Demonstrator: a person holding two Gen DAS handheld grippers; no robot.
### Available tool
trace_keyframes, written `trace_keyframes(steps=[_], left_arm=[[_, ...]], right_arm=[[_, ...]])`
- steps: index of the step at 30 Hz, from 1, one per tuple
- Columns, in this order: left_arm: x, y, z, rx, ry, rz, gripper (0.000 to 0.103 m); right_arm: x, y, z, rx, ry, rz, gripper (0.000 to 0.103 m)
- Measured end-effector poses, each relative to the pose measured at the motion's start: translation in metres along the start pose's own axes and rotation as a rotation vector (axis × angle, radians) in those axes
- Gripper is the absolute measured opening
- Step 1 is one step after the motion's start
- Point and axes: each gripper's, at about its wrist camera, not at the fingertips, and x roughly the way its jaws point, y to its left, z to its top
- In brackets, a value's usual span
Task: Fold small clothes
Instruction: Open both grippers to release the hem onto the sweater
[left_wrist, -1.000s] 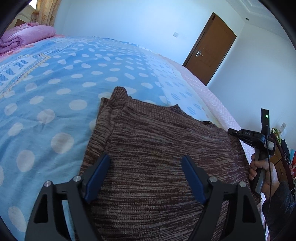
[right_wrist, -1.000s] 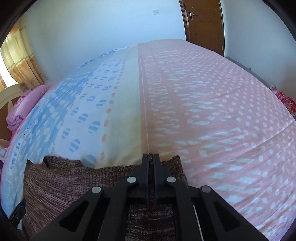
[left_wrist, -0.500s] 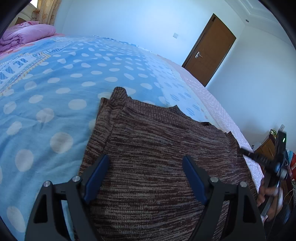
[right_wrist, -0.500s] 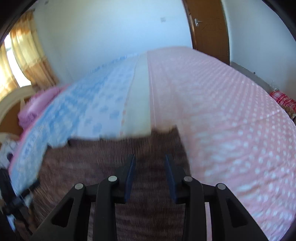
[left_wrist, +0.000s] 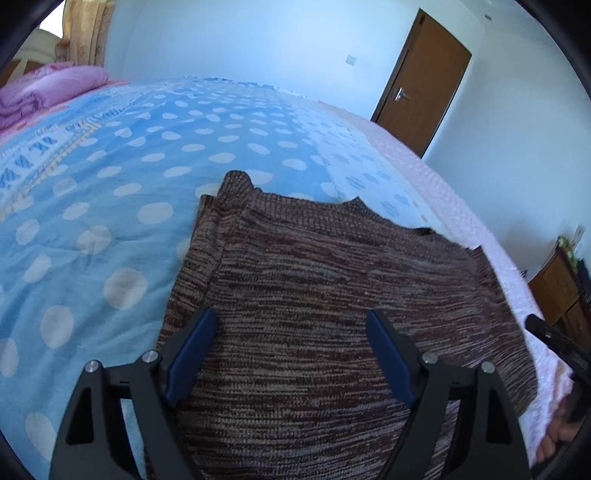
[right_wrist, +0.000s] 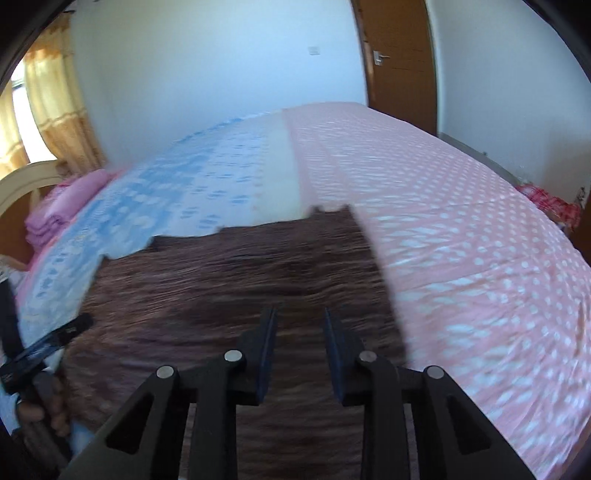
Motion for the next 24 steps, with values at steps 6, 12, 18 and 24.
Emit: trace_keyframes(steps=[6, 12, 18, 24], left_arm=[[0.002, -0.029, -0.006, 0.135, 0.022, 0.211, 0.086], [-0.019, -0.042, -0.019, 0.143, -0.002, 0.233, 0.086], [-0.035, -0.066, -0.034, 0.194, 0.001, 0.237, 0.086], [-0.051, -0.074, -0.05, 0.23, 0.004, 0.249, 0.087]], right_arm=[[0.01, 0.049, -0.03, -0.014, 0.06, 0.084, 0.027], [0.021, 0.061, -0.056, -0.021, 0.067, 0.036, 0.027], [0.017, 0.062, -0.065, -0.043, 0.039, 0.023, 0.027], [0.014, 0.056, -0.067, -0.019, 0.025, 0.05, 0.027]])
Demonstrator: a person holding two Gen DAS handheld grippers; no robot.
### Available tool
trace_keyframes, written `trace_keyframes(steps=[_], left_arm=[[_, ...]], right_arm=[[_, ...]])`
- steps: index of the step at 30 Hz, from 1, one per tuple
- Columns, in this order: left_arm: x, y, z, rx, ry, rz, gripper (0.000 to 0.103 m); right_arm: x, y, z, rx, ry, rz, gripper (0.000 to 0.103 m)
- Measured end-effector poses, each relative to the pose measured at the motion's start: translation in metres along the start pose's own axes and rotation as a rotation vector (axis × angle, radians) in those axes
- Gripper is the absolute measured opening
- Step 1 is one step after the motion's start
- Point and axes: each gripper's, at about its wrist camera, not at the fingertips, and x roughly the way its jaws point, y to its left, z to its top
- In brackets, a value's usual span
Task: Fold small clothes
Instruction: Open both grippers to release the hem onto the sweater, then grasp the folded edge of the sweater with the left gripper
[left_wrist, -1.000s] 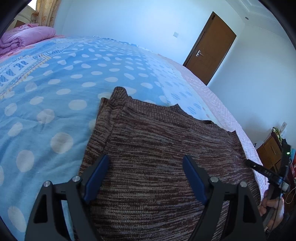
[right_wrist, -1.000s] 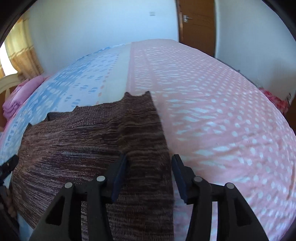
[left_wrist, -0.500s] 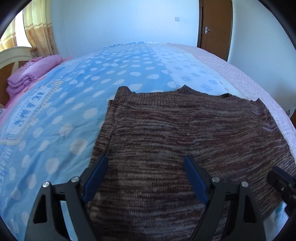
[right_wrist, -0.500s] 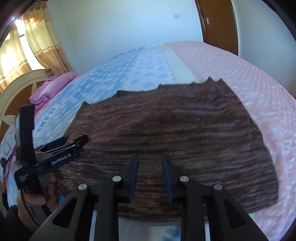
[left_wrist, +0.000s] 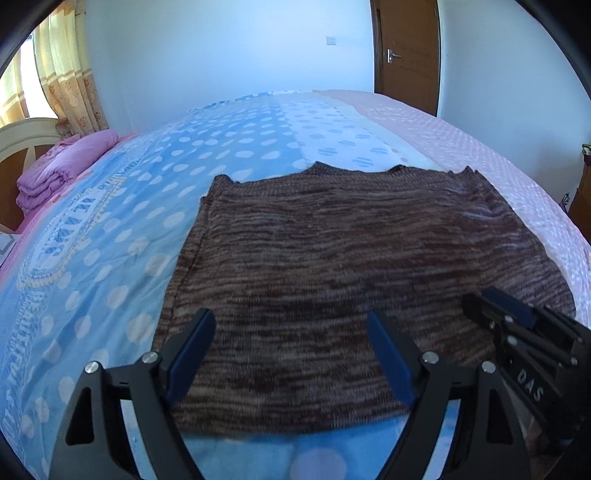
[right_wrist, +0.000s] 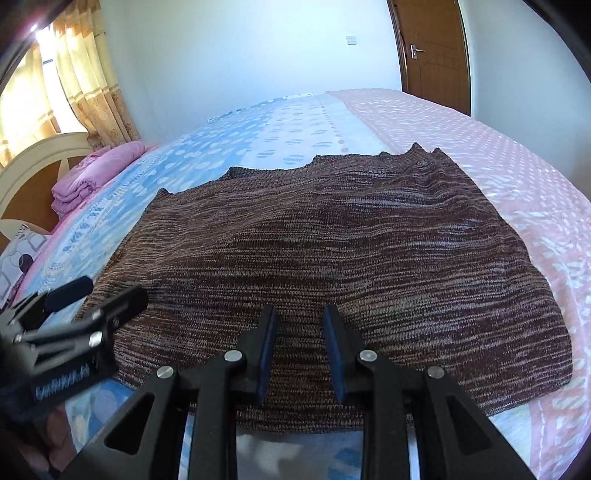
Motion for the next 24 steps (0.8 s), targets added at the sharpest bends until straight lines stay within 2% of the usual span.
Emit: trace_keyframes(steps=[3, 5, 10, 14, 18, 20, 24], left_arm=[[-0.004, 0.01, -0.009, -0.04, 0.021, -0.012, 0.096], [-0.006, 0.019, -0.016, -0.073, 0.028, 0.001, 0.097], [-0.013, 0.037, -0.027, -0.099, 0.022, 0.117, 0.098], [-0.017, 0.051, -0.028, -0.147, 0.012, 0.144, 0.103], [-0.016, 0.048, -0.027, -0.106, 0.0, 0.182, 0.103], [-0.012, 0.048, -0.029, -0.11, 0.017, 0.173, 0.103], [0.002, 0.055, -0.036, -0.19, 0.081, 0.1, 0.103]], right_arm=[[-0.001, -0.002, -0.001, 0.011, -0.004, 0.012, 0.027], [-0.002, -0.003, -0.001, 0.017, -0.007, 0.019, 0.027], [-0.003, -0.008, -0.002, 0.042, -0.013, 0.049, 0.027], [-0.003, -0.011, -0.002, 0.058, -0.016, 0.067, 0.027], [-0.003, -0.011, -0.003, 0.058, -0.017, 0.068, 0.027], [-0.004, -0.011, -0.003, 0.058, -0.017, 0.068, 0.027], [-0.004, -0.011, -0.003, 0.058, -0.017, 0.069, 0.027]])
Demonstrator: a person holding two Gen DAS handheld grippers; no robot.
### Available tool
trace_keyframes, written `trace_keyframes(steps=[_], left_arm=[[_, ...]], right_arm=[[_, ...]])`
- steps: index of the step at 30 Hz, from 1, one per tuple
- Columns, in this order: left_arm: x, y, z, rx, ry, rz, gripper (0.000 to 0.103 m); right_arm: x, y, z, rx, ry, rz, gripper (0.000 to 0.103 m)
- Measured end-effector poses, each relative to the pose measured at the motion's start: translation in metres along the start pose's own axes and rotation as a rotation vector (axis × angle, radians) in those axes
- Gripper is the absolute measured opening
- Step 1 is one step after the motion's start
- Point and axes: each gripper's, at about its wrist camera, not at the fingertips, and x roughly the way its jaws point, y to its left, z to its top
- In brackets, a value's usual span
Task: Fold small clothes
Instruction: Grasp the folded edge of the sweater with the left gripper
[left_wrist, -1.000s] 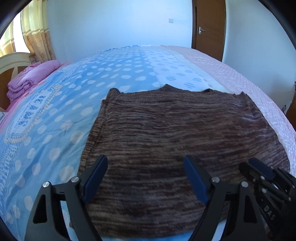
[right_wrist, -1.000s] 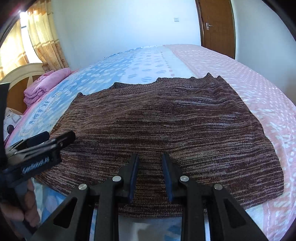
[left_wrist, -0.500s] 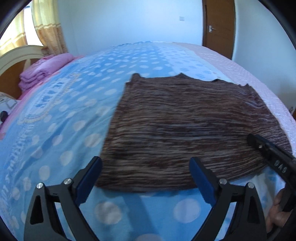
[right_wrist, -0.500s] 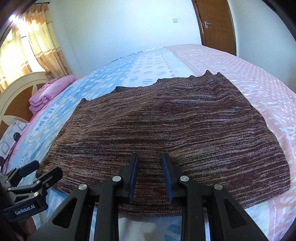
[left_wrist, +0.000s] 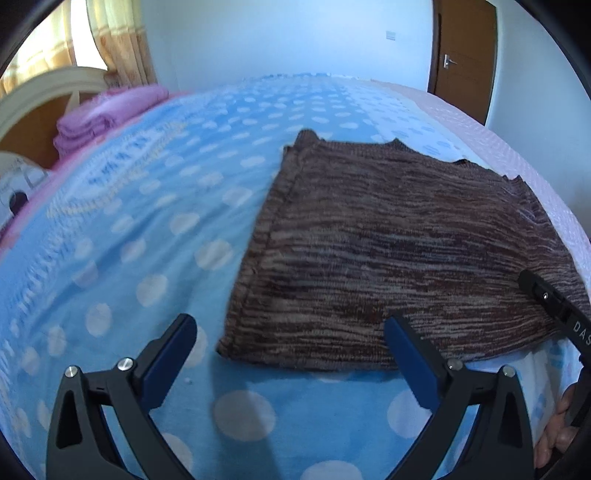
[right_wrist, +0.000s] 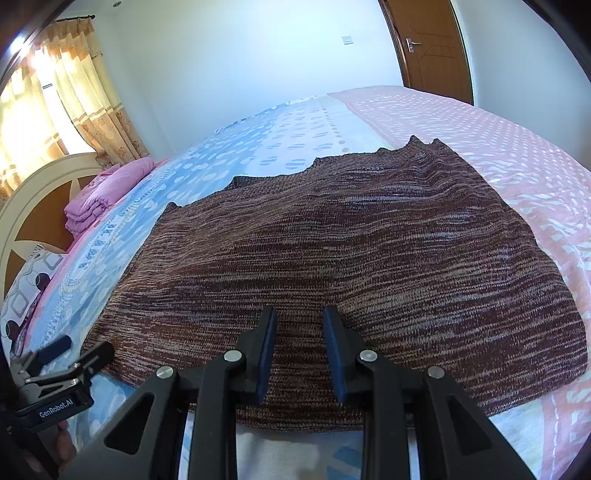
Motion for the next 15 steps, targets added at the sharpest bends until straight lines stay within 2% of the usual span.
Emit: trace_keyframes(steps=[7, 11, 13, 15], left_arm=[[0.007, 0.009, 0.0, -0.084, 0.032, -0.073, 0.103], [0.003, 0.013, -0.002, -0.152, 0.031, -0.168, 0.103], [0.0, 0.019, 0.002, -0.232, 0.028, -0.249, 0.103], [-0.001, 0.024, 0.005, -0.321, 0.023, -0.381, 0.103]], right_arm=[[0.0, 0.0, 0.001, 0.002, 0.0, 0.008, 0.029], [0.0, -0.001, 0.001, 0.003, -0.001, 0.009, 0.029], [0.0, 0.0, 0.001, 0.003, -0.001, 0.012, 0.03], [0.0, 0.0, 0.001, 0.002, -0.001, 0.013, 0.03]])
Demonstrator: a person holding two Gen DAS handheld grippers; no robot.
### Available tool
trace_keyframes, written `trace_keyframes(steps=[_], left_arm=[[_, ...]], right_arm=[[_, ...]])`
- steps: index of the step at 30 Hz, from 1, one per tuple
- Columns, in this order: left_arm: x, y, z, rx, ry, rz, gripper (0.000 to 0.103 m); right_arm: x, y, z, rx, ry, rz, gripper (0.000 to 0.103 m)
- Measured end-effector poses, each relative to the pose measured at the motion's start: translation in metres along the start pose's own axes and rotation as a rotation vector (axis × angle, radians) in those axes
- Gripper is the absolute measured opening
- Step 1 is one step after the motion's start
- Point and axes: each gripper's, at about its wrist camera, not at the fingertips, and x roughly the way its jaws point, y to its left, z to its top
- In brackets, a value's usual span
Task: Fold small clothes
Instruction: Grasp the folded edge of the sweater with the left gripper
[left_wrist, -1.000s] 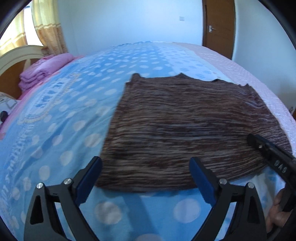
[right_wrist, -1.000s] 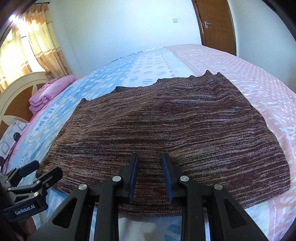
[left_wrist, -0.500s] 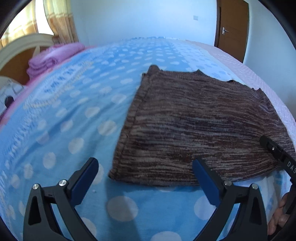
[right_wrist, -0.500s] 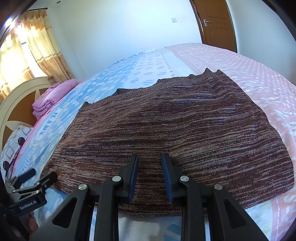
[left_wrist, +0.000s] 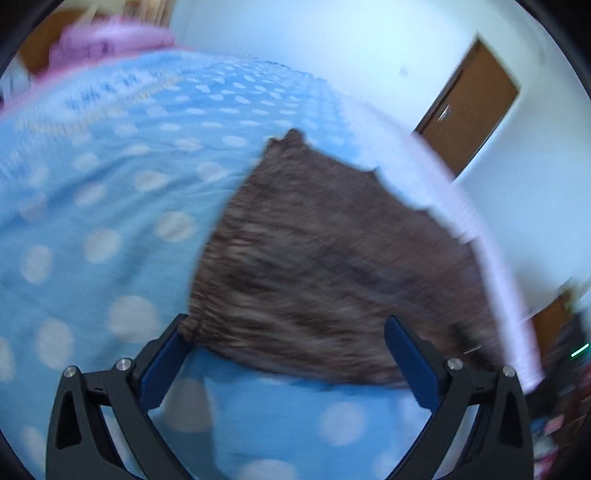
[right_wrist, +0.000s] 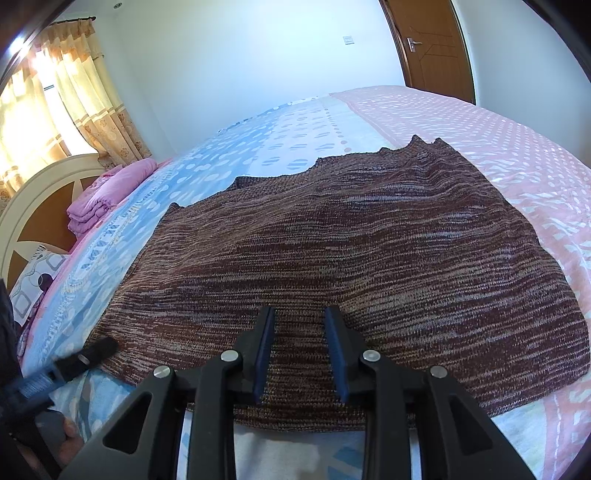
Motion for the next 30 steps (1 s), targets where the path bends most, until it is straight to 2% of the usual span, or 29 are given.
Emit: trace_keyframes(steps=[1, 2, 9, 11, 14, 16, 17, 21, 25, 27, 29, 30], left_arm=[[0.003, 0.001, 0.002, -0.036, 0.014, -0.06, 0.103], [0.009, 0.002, 0.007, -0.057, 0.028, -0.088, 0.103], [0.025, 0.004, 0.03, -0.096, -0.018, -0.098, 0.101], [0.024, 0.003, 0.031, -0.11, -0.041, -0.109, 0.093], [0.021, 0.003, 0.023, -0.072, -0.054, -0.056, 0.073], [0.017, 0.011, 0.016, -0.064, -0.061, -0.062, 0.066], [0.012, 0.016, 0.013, -0.066, -0.067, -0.088, 0.066], [-0.006, 0.036, 0.003, -0.11, -0.072, -0.136, 0.068], [-0.028, 0.048, -0.02, -0.214, -0.049, -0.186, 0.07], [-0.03, 0.04, -0.026, -0.199, -0.041, -0.195, 0.075], [-0.025, 0.032, -0.026, -0.187, -0.071, -0.194, 0.088], [-0.021, 0.027, -0.023, -0.167, -0.096, -0.188, 0.09]], right_arm=[[0.0, 0.0, 0.0, 0.0, 0.0, 0.0, 0.03], [0.0, 0.0, 0.0, 0.0, 0.0, 0.0, 0.03], [0.0, -0.001, 0.0, 0.003, -0.001, 0.01, 0.03], [0.0, -0.001, 0.0, 0.003, -0.001, 0.01, 0.031], [0.0, -0.002, 0.0, 0.007, -0.005, 0.013, 0.031], [0.001, -0.003, 0.0, 0.007, -0.005, 0.017, 0.031], [0.001, -0.003, 0.0, 0.007, -0.005, 0.017, 0.031], [0.001, -0.004, 0.0, 0.012, -0.006, 0.026, 0.031], [0.001, -0.005, 0.0, 0.015, -0.006, 0.034, 0.031], [0.001, -0.005, 0.0, 0.014, -0.006, 0.036, 0.033], [0.001, -0.005, 0.0, 0.011, -0.006, 0.036, 0.033], [0.001, -0.005, 0.0, 0.01, -0.007, 0.036, 0.033]])
